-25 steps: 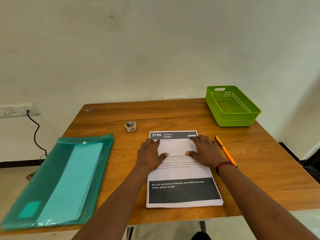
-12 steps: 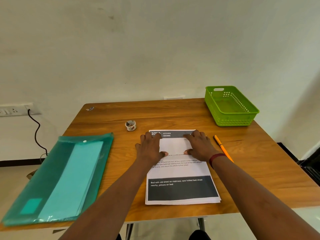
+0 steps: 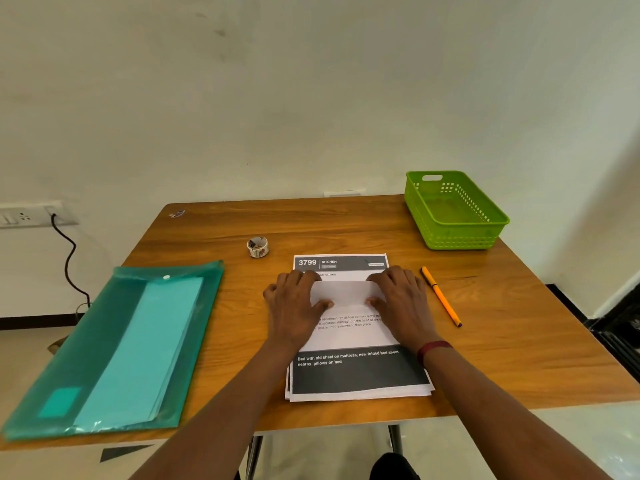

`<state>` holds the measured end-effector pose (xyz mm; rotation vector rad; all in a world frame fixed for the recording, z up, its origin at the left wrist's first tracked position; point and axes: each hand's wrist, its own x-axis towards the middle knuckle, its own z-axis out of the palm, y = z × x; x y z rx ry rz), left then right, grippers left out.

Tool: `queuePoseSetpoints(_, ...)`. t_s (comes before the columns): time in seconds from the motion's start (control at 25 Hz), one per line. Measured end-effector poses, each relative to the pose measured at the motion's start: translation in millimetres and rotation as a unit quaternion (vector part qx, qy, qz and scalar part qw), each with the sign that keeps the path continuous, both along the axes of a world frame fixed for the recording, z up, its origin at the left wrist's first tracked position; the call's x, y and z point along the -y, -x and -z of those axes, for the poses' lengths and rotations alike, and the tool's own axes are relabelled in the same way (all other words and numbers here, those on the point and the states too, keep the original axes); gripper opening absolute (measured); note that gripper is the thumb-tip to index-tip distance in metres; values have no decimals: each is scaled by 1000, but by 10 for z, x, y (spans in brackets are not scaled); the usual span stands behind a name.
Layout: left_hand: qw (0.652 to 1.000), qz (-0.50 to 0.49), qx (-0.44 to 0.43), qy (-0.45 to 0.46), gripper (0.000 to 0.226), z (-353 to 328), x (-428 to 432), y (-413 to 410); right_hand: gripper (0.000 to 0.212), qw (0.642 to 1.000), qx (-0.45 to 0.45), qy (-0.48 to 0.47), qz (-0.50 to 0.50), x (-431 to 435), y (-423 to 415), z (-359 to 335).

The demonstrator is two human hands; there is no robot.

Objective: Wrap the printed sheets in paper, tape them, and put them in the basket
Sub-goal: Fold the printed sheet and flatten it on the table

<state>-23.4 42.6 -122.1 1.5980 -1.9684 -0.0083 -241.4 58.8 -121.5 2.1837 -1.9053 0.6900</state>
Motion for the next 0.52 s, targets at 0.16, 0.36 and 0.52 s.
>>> queuePoseSetpoints(0.16, 998, 13, -17, 52, 27, 39, -55, -73, 23, 998, 45, 49, -8, -87, 51, 50)
queuePoseSetpoints(0.36, 997, 30, -30, 69, 15, -24, -170, -75, 14, 994, 58, 87, -42, -197, 77, 36)
queuePoseSetpoints(0.52, 995, 42, -41, 85, 14, -21, -269, -108, 16, 994, 51, 82, -59, -278, 89, 83)
